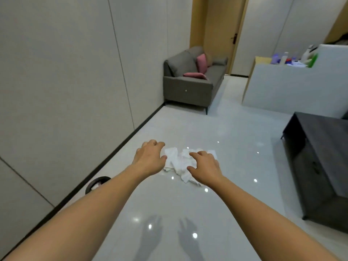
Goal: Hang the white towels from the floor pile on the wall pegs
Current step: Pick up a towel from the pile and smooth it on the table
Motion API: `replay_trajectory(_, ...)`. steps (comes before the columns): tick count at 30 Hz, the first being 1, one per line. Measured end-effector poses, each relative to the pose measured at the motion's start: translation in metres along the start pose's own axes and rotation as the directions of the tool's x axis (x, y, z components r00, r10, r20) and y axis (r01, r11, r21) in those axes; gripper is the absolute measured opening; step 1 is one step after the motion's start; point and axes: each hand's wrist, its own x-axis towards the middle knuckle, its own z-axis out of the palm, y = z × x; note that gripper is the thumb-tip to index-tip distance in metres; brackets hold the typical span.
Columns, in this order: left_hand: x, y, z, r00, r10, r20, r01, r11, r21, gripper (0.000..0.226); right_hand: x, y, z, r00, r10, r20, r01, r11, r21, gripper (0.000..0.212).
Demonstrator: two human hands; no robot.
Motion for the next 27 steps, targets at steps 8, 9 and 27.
replay_trajectory(8, 0.120, 0.017, 0.114, 0.957, 0.115, 0.268, -0.105, 0.993, -0.049, 0.047, 0.056, 0.131, 0.060, 0.915, 0.374, 0.152, -0.379, 0.925, 0.003, 0.059)
replay_trajectory(9, 0.136, 0.018, 0.128, 0.950, 0.118, 0.289, -0.108, 0.993, -0.051, 0.046, 0.070, 0.144, 0.067, 0.904, 0.393, 0.165, -0.400, 0.917, 0.005, 0.059)
replay_trajectory(27, 0.421, 0.023, 0.359, 0.767, -0.083, 0.636, 0.177, 0.980, -0.086, 0.052, 0.393, 0.297, 0.196, 0.714, 0.415, 0.564, -0.561, 0.820, 0.108, 0.056)
